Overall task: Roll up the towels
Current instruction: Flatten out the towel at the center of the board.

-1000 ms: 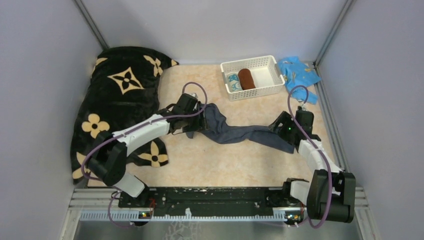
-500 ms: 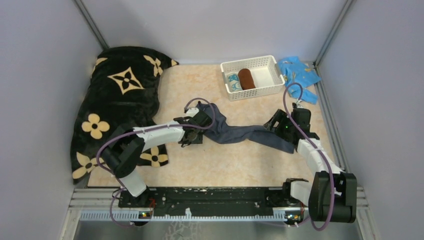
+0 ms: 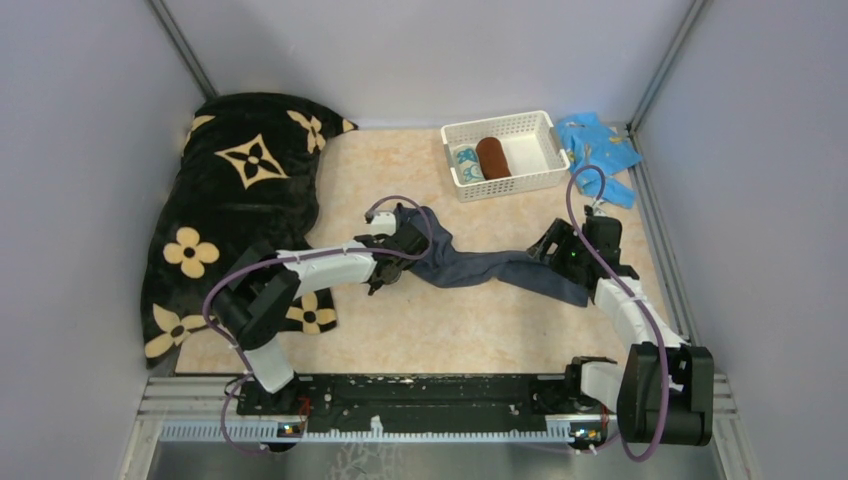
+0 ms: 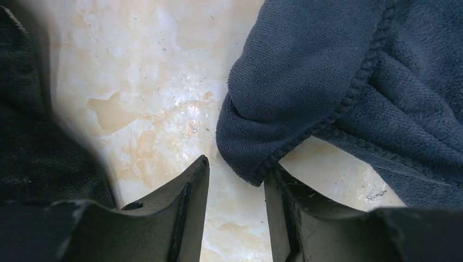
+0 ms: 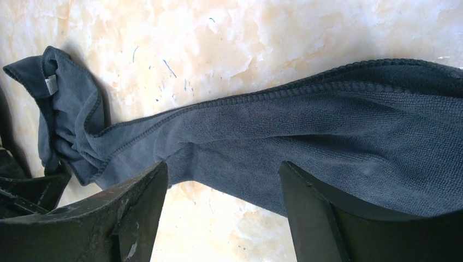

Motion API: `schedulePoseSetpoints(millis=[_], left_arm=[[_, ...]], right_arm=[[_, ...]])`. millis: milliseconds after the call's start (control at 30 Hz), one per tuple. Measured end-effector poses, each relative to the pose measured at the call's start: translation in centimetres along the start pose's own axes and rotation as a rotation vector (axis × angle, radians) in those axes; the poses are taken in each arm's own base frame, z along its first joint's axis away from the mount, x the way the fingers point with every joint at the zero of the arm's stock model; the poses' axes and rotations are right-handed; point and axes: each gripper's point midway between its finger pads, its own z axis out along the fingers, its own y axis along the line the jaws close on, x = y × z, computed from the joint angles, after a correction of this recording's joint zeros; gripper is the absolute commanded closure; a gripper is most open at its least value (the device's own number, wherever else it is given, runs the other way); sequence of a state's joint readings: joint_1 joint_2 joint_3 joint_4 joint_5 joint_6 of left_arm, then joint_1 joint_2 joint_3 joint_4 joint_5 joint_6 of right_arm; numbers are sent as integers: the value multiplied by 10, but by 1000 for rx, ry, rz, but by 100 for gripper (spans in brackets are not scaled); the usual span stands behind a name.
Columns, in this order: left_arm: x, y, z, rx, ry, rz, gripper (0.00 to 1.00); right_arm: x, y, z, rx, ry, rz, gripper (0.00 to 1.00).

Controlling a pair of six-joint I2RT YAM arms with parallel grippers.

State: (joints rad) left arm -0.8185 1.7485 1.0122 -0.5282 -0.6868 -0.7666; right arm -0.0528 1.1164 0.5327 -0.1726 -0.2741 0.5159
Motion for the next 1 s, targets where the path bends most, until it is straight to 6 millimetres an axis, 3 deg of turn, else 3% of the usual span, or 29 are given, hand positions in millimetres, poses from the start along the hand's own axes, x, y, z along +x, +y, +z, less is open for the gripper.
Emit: schedulePoseSetpoints(millis=[533, 733, 1000], left_arm=[[-17, 24, -8, -11, -29, -1, 99], [-32, 37, -14, 44, 1, -26, 100], [-83, 84, -20, 128, 11, -147, 100]], right_arm=[[0, -2, 0, 8, -2, -6, 27], [-8, -8, -4, 67, -13, -18, 27], [-44, -29, -15, 277, -91, -16, 27]])
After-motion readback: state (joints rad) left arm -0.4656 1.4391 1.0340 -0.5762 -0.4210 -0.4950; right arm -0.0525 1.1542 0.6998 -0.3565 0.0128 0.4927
